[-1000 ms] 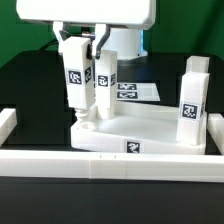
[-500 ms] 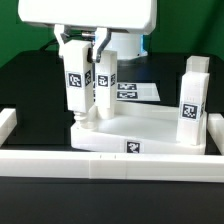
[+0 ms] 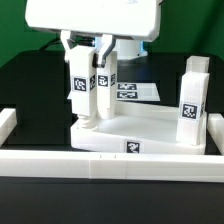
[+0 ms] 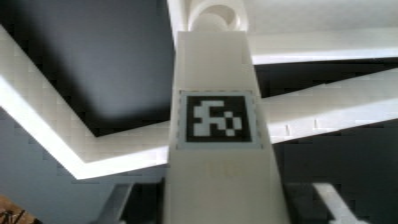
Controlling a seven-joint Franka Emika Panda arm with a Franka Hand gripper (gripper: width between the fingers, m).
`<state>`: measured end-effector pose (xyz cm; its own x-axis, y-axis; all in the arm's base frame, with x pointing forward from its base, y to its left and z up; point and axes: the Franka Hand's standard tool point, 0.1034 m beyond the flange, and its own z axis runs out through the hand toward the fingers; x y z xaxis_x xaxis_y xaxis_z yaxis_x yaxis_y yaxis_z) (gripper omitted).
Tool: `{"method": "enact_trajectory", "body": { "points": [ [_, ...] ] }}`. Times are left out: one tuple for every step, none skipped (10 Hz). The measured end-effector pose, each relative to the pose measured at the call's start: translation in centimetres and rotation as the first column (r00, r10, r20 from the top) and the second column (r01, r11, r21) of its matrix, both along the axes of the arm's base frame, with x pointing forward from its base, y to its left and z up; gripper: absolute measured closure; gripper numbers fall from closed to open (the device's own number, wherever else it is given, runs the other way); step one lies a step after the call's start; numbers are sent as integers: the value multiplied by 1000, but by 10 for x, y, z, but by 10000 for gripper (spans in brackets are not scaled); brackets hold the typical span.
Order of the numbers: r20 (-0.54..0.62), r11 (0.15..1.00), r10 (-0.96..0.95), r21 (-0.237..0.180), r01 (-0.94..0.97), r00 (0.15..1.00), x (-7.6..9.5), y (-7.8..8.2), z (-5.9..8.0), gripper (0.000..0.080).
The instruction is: Assemble desk
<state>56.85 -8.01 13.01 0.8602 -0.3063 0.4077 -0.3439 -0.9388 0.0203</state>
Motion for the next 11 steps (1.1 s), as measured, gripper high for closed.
{"method": "enact_trajectory", "body": {
  "points": [
    [0, 1000, 0, -1, 0, 1000, 0, 0, 0, 509],
    [12, 1000, 4, -8, -4, 1000, 2, 1, 0, 509],
    [9, 1000, 9, -6, -9, 1000, 2, 4, 0, 509],
    [8, 1000, 16, -7, -16, 1000, 2, 9, -1, 509],
    [8, 1000, 21, -7, -21, 1000, 2, 11, -1, 509],
    [8, 1000, 22, -8, -22, 1000, 2, 12, -1, 509],
    [8, 1000, 22, -8, -22, 1000, 2, 11, -1, 509],
    [8, 1000, 22, -9, -22, 1000, 2, 11, -1, 509],
    [9, 1000, 22, -9, -22, 1000, 2, 11, -1, 509],
    [8, 1000, 21, -9, -21, 1000, 2, 10, -1, 509],
    [10, 1000, 20, -11, -20, 1000, 1, 10, -1, 509]
  ]
}}
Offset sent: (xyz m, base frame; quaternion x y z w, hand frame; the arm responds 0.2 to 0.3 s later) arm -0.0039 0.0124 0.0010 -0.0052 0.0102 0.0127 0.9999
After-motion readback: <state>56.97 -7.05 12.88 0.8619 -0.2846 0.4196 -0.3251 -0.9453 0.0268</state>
